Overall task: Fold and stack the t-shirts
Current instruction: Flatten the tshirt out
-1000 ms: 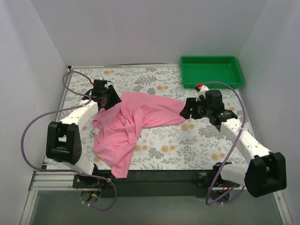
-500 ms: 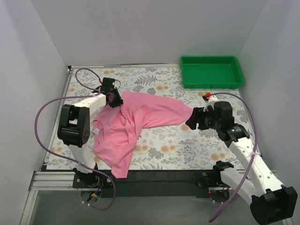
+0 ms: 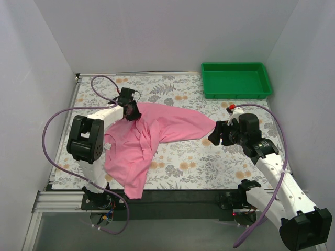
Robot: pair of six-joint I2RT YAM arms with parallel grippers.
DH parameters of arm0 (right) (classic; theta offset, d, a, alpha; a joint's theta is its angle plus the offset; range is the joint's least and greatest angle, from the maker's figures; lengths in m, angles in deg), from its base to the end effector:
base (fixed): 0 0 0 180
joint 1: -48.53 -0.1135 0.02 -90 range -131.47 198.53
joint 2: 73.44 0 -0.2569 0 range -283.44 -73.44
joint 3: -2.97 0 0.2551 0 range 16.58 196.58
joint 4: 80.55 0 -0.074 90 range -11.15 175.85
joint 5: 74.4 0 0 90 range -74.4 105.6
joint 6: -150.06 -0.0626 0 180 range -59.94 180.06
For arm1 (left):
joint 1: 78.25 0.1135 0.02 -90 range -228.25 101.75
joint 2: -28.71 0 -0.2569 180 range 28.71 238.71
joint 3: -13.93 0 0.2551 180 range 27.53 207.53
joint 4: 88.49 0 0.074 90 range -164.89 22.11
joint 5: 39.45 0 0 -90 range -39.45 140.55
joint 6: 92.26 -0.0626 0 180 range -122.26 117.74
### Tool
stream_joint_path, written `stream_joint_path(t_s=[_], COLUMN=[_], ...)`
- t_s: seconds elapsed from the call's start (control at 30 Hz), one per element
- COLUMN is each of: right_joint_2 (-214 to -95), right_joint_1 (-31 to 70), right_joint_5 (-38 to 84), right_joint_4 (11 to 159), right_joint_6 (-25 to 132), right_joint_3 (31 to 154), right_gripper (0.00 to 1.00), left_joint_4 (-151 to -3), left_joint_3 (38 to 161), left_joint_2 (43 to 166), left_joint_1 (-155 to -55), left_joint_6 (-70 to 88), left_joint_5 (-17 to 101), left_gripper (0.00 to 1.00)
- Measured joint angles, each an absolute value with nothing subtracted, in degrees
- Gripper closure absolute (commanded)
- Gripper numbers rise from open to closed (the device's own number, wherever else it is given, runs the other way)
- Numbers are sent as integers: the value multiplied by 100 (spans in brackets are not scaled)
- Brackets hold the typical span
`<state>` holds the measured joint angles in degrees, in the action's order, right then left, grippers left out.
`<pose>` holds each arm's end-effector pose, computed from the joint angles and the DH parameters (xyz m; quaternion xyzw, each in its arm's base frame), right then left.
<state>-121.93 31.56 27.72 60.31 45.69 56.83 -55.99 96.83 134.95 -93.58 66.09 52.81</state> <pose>0.2029 0.0756 0.2546 -0.0696 0.8757 0.2162 0.4260 0.3891 -0.1041 0.1461 -0.4318 0.8526 -0.1818 0.2313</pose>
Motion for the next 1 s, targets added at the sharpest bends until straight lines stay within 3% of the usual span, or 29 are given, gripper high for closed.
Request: stream_joint_path(t_s=[0.27,0.37,0.6,0.87,1.0], right_joint_2=[-12193,-12190,-12112,-11583,-11154], right_joint_1=[3156,3156,3156,3156,3156], right_joint_5=[2770,2770,2630,1793,1153], right_joint_4=[6024,6018,6015,5878,5897], right_joint_6=[4569,4567,4567,4549,4597], right_joint_3=[5672,5650,5659,6124,6421], right_gripper=[39,39,39,41,29], left_joint_4=[-5540,-5510,-5302,-5361,-5713], left_joint_3=[9683,9683,9919,10098,10074], left_joint_2=[13703,13711,13554,12474,12234], left_joint_1=[-9358,-9367,-9854,-12013,-13522], left_joint_6=[6579,6557,6432,6467,6478], left_joint_5=[5607,5620,5784,5384,4566], left_gripper=[84,100,100,100,96])
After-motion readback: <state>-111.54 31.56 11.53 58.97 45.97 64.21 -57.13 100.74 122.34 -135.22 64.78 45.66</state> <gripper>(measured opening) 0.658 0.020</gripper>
